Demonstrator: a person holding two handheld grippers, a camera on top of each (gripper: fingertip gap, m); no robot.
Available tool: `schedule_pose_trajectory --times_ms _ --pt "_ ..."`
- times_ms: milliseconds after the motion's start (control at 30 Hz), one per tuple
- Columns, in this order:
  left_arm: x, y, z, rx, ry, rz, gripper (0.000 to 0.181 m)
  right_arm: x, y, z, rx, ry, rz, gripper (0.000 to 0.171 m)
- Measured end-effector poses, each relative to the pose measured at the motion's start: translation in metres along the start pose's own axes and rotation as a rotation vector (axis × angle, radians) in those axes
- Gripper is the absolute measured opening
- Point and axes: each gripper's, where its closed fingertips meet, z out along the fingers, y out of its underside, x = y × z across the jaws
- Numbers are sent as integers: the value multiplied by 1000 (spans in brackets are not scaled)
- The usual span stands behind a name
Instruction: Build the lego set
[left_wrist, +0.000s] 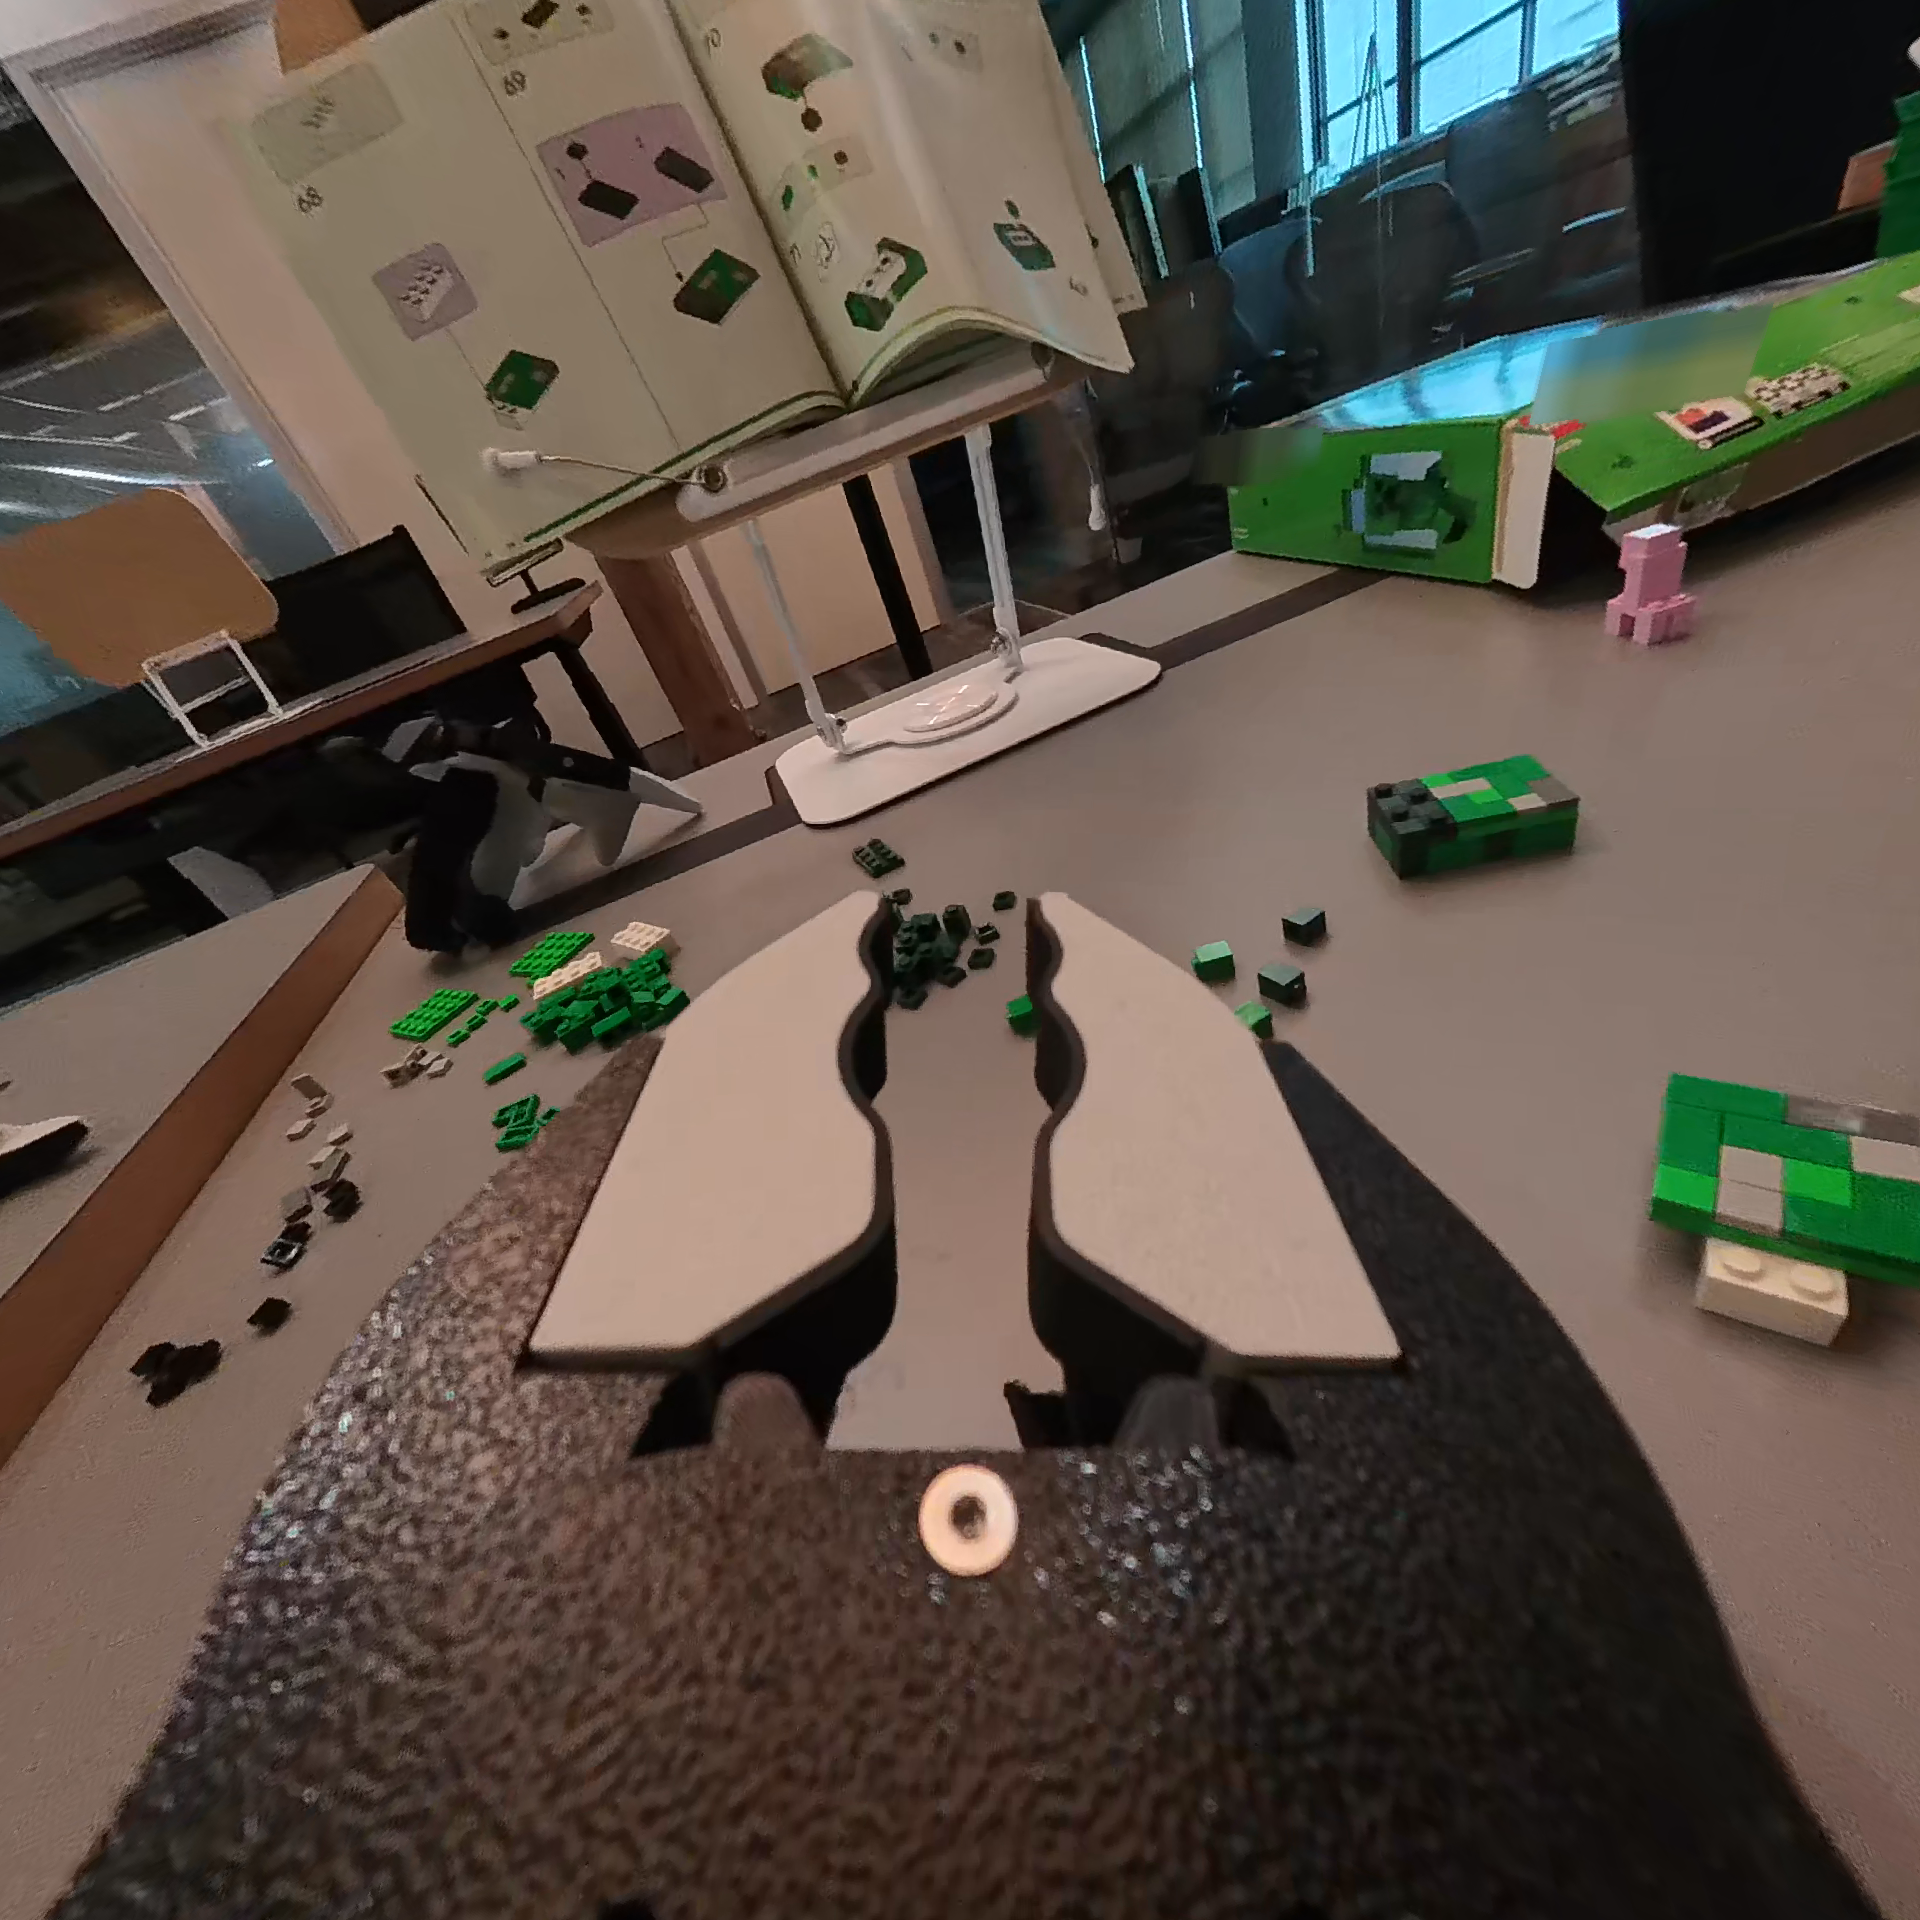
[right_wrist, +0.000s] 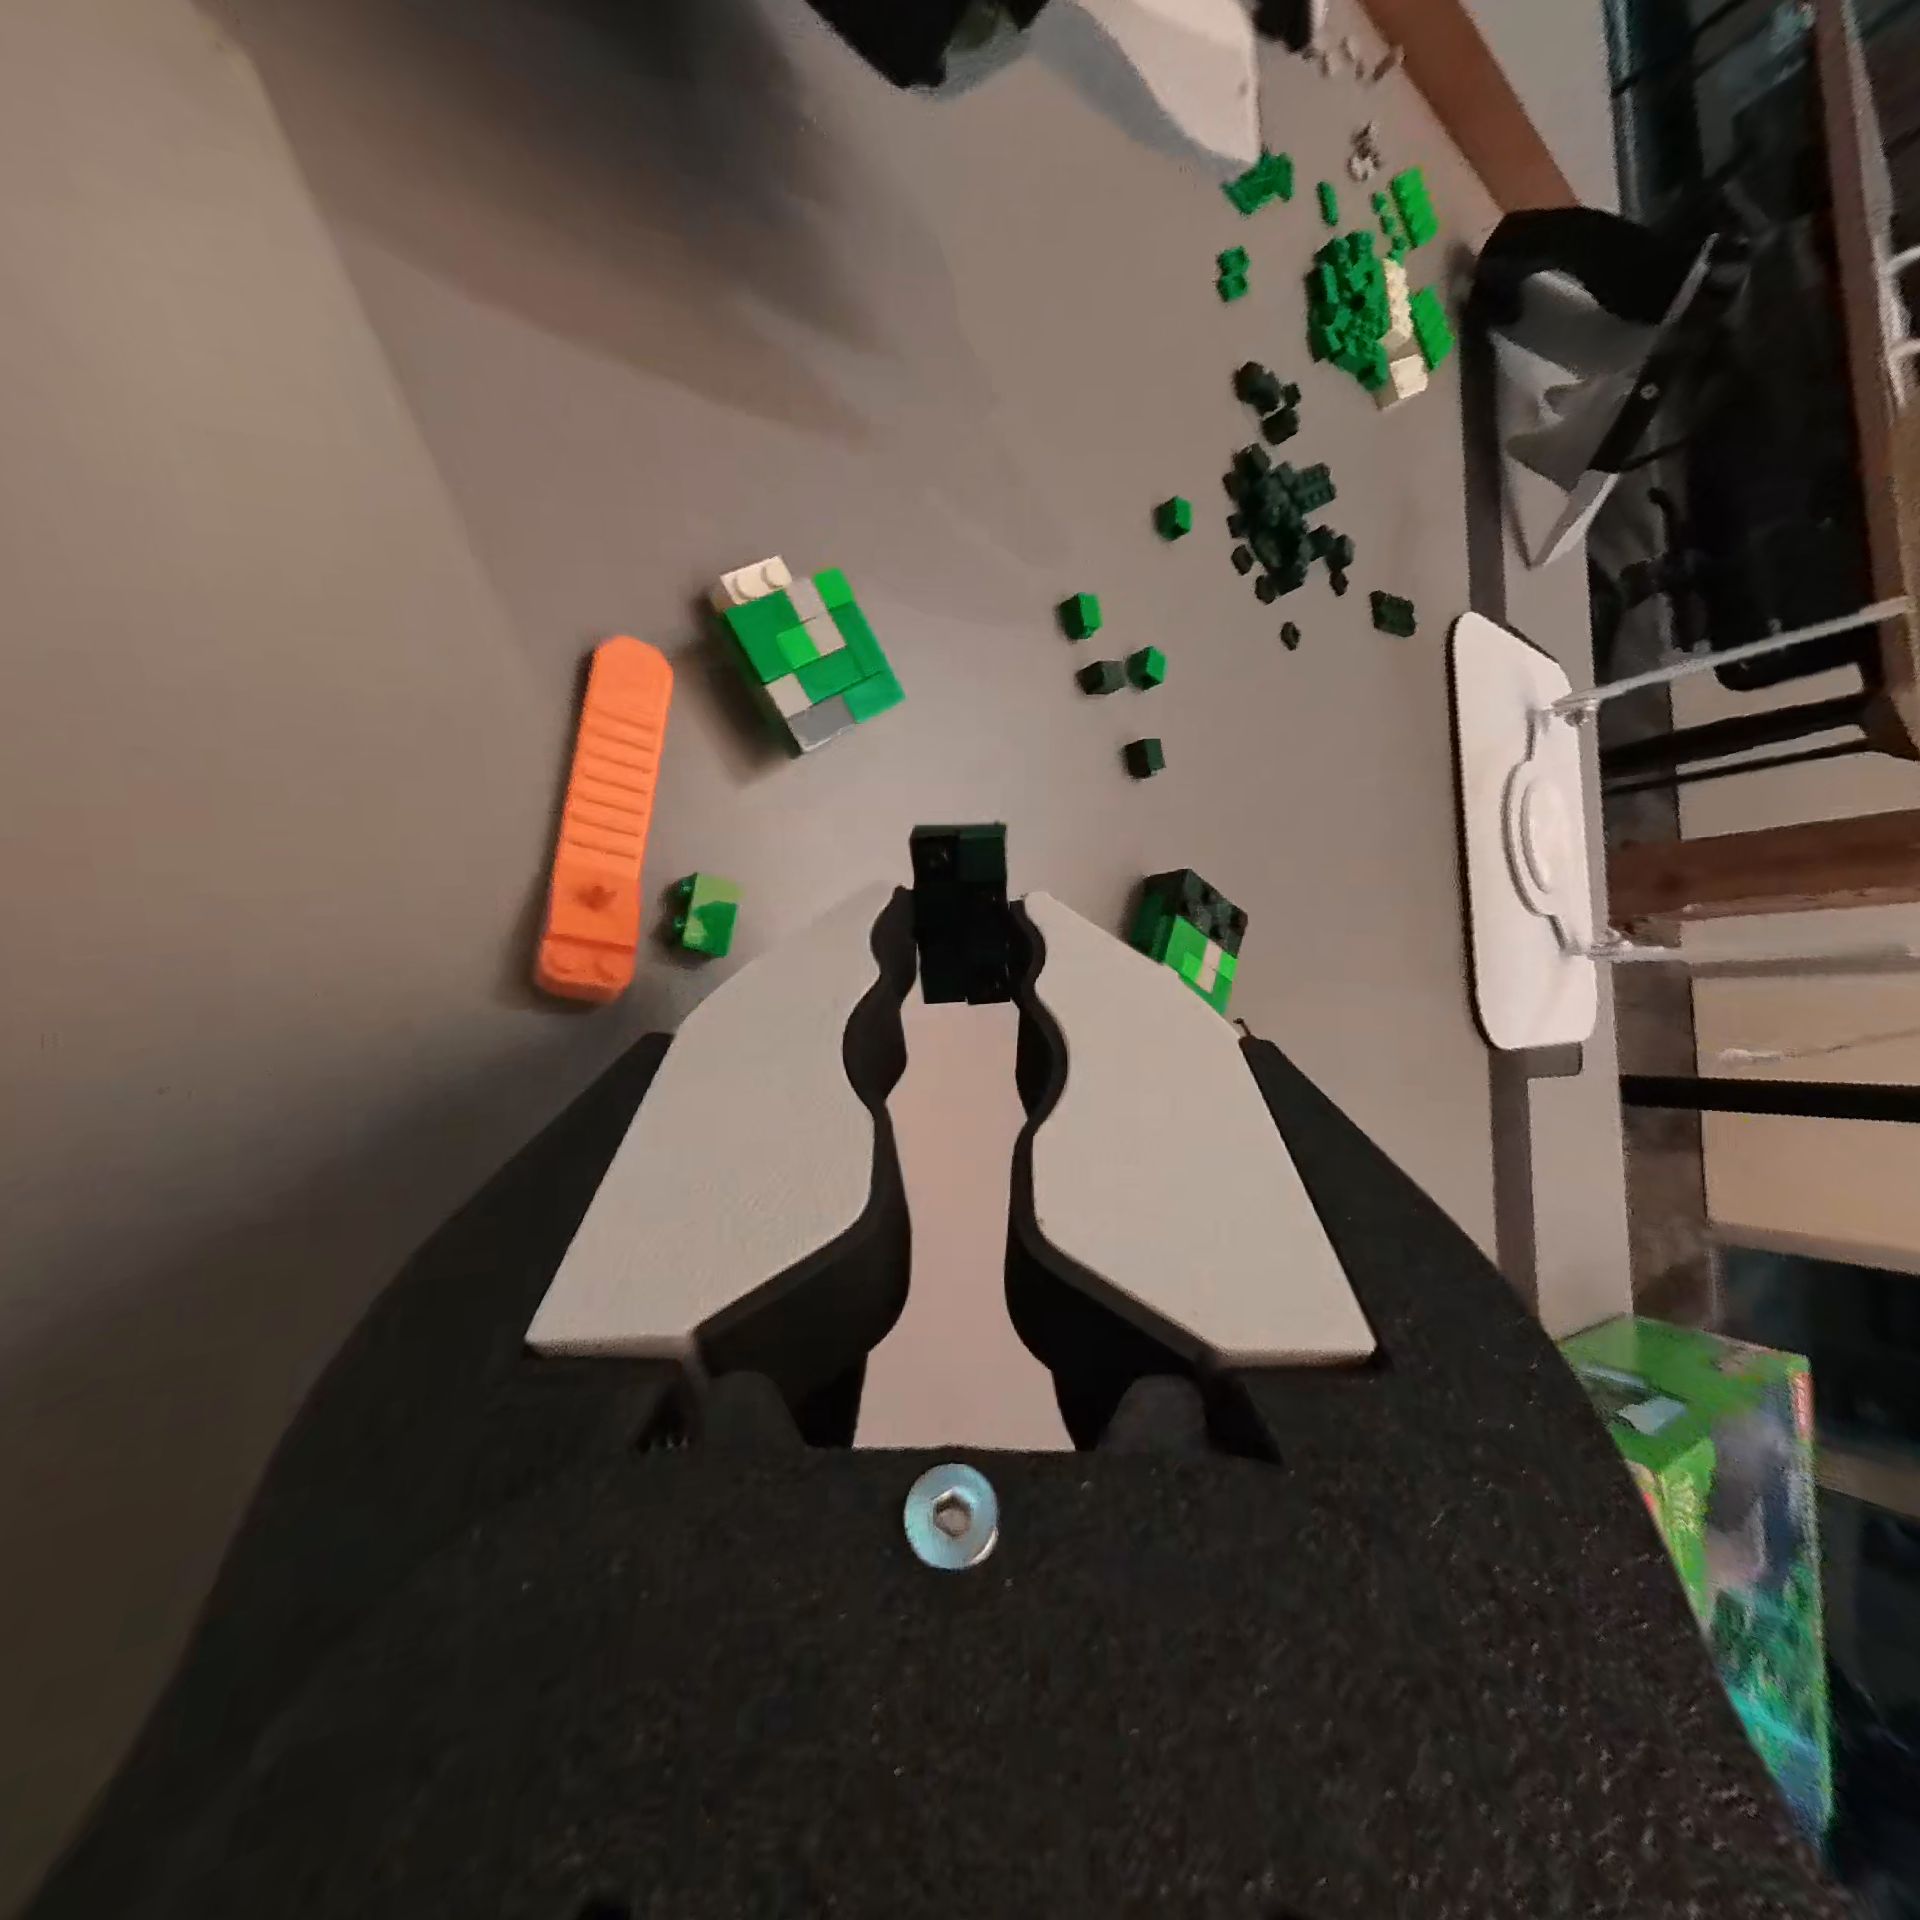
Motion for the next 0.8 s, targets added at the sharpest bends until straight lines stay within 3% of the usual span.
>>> schedule_pose_trajectory --times_ms 400,600,800 --pt "8 -2 -2 22 10 69 23 -20 4 -13 -109 -83 -3 16" --pt "7 -3 -1 34 -1 90 21 -67 -7 -27 -78 -338 -63 16" --pt "12 -2 0 27 11 141 20 -108 0 -37 -165 -516 -187 16"
